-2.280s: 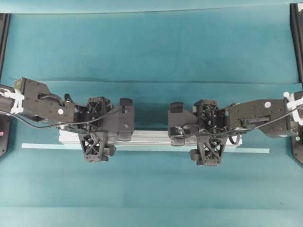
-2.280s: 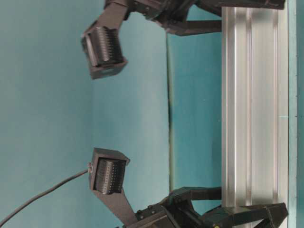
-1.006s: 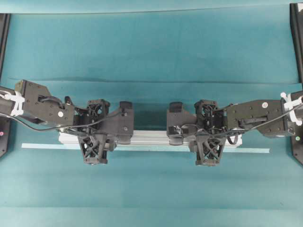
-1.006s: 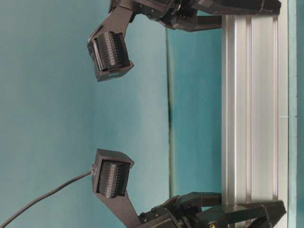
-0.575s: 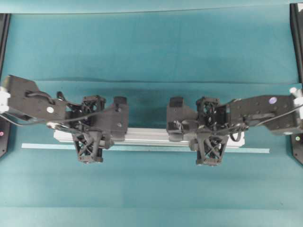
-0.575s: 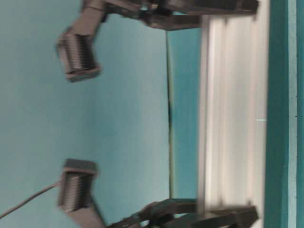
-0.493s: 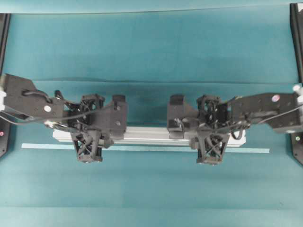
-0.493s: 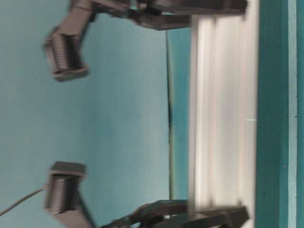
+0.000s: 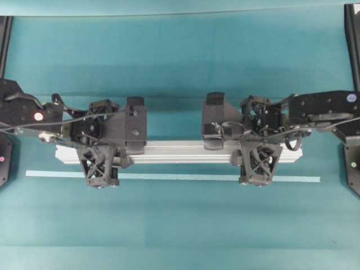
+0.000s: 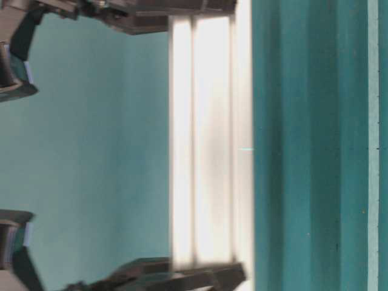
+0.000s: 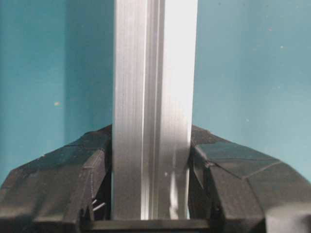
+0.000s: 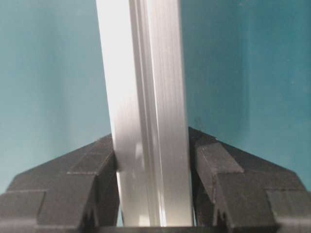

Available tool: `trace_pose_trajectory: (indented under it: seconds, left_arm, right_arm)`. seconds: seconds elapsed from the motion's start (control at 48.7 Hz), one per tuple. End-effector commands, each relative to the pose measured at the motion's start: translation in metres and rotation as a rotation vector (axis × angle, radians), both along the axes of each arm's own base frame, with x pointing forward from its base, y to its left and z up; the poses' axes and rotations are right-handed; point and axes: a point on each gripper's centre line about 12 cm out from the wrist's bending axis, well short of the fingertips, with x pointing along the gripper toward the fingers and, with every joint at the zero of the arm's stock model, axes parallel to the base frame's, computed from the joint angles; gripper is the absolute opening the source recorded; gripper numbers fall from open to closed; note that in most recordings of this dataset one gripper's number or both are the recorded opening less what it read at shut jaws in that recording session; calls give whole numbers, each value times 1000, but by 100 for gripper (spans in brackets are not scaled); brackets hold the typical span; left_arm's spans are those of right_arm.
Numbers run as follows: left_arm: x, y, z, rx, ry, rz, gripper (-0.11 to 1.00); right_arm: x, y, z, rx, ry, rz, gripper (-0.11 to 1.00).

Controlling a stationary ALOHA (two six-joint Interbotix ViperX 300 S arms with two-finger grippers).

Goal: Lift the metal rail with both hands.
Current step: 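Close both grippers on the rail and begin lifting, then raise the rail with both grippers and carry it upward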

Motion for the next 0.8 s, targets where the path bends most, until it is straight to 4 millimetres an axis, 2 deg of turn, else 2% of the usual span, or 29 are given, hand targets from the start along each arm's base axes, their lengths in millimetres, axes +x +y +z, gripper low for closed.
trace_pose_trajectory:
  seconds: [0.0, 0.205, 0.534, 0.78]
  left_arm:
    - [4, 0, 30, 2, -55, 0, 36]
    - [4, 6, 51, 1, -86, 19, 36]
    - [0, 8, 77, 2, -97, 29, 36]
    - [-1, 6, 114, -1, -118, 29, 36]
  right_arm:
    - [3, -1, 16, 4, -20, -8, 39]
    - [4, -2, 35, 4, -11, -4, 39]
    - [6, -2, 80, 7, -16, 1, 39]
    - [8, -1, 112, 21, -13, -29, 39]
